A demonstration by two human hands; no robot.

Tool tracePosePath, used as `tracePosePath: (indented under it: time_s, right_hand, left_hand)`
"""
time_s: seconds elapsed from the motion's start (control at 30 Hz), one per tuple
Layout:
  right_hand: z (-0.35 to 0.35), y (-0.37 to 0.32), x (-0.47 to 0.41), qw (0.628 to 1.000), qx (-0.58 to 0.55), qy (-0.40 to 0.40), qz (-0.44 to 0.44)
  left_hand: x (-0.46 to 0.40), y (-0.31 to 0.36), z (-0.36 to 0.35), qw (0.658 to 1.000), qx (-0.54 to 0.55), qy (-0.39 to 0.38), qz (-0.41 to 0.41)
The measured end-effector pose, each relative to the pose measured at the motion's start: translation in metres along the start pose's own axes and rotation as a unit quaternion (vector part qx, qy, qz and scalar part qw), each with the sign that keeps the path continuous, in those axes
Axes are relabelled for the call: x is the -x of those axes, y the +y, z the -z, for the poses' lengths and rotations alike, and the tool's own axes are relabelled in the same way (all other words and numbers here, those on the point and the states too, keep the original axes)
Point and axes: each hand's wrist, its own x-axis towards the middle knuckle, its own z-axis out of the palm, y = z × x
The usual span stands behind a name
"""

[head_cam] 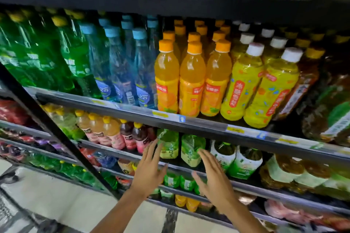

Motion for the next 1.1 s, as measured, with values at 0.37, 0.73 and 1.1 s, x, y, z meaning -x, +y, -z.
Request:
tracePosePath:
  time_s: [0.37, 0.73, 1.1]
  right_hand:
    - [-0.047, -0.038, -0.051, 0.978, -0.013, 0.143, -0.151]
    - [-0.062, -0.028, -0.079, 0.951, 0.113, 0.233, -0.167]
    - [-0.046, -0.015, -0.067, 0.980, 0.058, 0.151, -0.113]
  left_hand:
    - [-0.075, -0.040, -0.002, 0.993, 0.116, -0.023, -0.025]
    - [-0.091, -0.055, -0.003, 0.986, 0.155, -0.041, -0.054]
    - [-0.094, -0.080, 0.011, 0.982, 0.115, -0.062, -0.139]
